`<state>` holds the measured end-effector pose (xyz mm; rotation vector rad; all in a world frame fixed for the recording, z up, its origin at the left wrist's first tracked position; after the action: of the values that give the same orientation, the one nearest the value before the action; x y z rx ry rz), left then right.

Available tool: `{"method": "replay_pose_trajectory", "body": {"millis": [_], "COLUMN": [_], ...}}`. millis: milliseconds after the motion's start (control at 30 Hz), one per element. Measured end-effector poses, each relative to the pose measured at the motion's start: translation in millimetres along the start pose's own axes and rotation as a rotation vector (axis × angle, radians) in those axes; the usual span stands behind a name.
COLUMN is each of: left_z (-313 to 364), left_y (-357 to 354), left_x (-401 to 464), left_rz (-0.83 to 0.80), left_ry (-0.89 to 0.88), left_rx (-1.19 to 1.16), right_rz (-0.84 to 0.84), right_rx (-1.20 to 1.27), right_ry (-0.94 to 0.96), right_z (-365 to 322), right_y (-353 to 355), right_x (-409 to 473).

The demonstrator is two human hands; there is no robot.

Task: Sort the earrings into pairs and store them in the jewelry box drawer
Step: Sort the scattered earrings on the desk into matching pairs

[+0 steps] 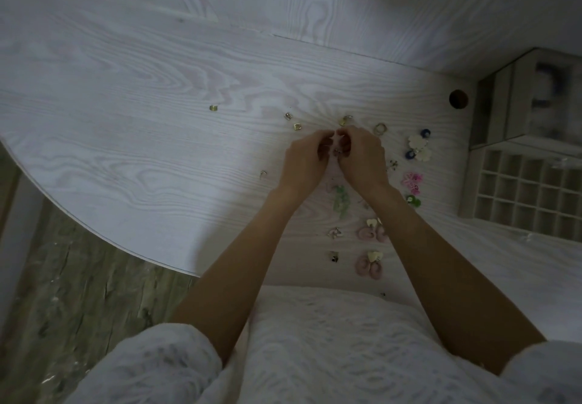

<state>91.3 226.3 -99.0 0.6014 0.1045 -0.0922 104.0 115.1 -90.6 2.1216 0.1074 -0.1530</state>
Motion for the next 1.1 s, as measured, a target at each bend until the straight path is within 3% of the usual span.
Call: {"method": "replay_pose_trajectory", "body": {"millis": [100, 200, 300, 400, 567, 733, 900, 1100], "left_z": [-5.2, -21.3, -52.2, -88.0, -114.0, -83.5, -50.8, -52.6], "left_y": [21.4, 66.7, 115.6, 146.0, 154.2, 129.4, 81.6, 76.9], "left_x": [-4.4, -8.3, -10.4, -2.9, 17.7, 25.0, 7.2, -4.2], "left_rz": [-0.025, 0.087, 0.293, 0.393, 0.349, 0.207, 0.072, 0.119], "left_ry": [-0.041, -0.082, 0.002, 0.148, 0.287, 0.149, -0.076, -0.038], "left_rx": [0.062, 0.209, 0.303, 0.326, 0.328, 0.330, 0.306, 0.214], "right_rz": [0.003, 0.002, -0.053, -0.118, -0.233, -0.206, -0.175, -0.122], "right_rx": [-0.021, -0.001, 0.025, -0.013, -0.018, 0.025, 0.023, 0.028], "right_ry": [0.064, 0.134, 0.225, 0.303, 0.322, 0.385, 0.309, 0.240], "right_z": [-8.1, -21.8, -40.6, -58.5, -72.1, -73.0, -55.8, -45.0], "right_y": [2.9, 3.5, -5.1, -20.7, -44.2, -44.1, -38.3, -32.8], "right_x": [-0.7, 5.9, 16.0, 26.8, 37.3, 28.8, 11.6, 7.6]}}
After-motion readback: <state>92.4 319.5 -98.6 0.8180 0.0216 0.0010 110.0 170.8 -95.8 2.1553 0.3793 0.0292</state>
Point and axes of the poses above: each hand's wrist, its own x-axis towards the middle knuckle, its own y-axis out of the back of the hand, z = x × y, the point moved 8 cm from there along x, towards the middle knuckle, and after that the axes turned 1 degree about x, right-handed, at the moved point
